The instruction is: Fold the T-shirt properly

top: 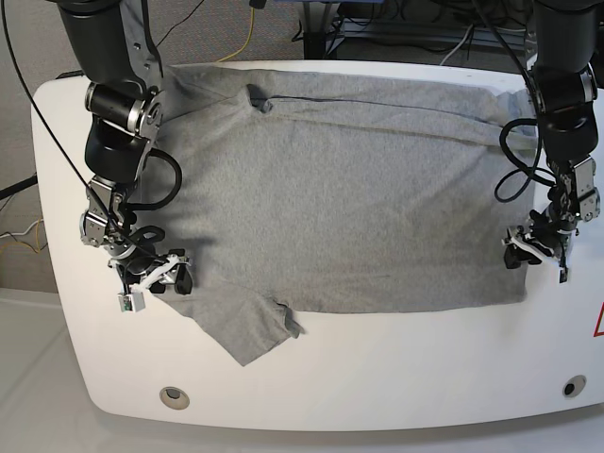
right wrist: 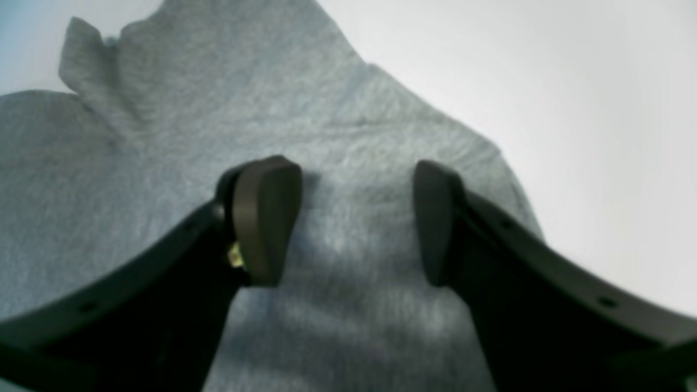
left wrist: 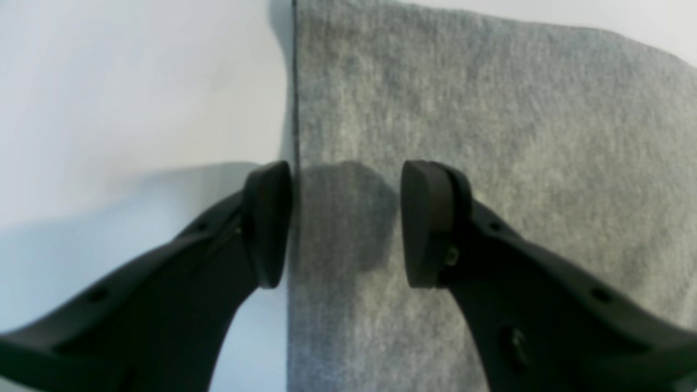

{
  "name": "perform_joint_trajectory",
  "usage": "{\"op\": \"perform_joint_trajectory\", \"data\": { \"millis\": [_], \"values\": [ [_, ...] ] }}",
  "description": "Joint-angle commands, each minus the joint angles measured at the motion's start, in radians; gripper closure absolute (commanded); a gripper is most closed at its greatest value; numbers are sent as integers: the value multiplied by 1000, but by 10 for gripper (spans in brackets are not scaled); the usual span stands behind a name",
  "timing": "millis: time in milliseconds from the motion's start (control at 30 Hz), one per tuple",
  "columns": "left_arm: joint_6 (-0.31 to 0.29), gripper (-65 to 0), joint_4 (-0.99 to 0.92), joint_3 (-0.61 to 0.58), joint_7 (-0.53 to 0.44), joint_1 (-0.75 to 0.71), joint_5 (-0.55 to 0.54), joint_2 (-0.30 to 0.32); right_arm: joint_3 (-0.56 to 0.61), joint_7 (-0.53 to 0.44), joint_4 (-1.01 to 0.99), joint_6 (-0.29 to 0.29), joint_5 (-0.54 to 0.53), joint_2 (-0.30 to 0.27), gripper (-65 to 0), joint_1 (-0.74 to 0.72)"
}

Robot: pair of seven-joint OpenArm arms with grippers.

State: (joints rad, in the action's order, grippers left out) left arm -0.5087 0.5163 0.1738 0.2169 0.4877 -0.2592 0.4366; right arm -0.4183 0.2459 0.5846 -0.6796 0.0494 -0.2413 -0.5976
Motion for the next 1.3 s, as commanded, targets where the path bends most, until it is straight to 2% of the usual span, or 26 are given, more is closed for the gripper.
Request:
{"op": "perform_joint_trajectory", "data": {
  "millis": [0,700,1100,1267],
  "values": [
    [-3,-291,21,1,-10,27,-11,15,-2,-25,10,-5,-12,-16,-351,-38],
    [-4,-294,15,1,-4,19,-8,8,-1,-23,17,-7,-10,-20,-353,-15],
    [-1,-294,24,2,3,13,-7,11,0,-19,15,-12,-11,0,-354,-7],
    [8,-302,27,2,-3,12,-7,13,3,-16,30,6,-12,-3,-353,-9]
  ]
}}
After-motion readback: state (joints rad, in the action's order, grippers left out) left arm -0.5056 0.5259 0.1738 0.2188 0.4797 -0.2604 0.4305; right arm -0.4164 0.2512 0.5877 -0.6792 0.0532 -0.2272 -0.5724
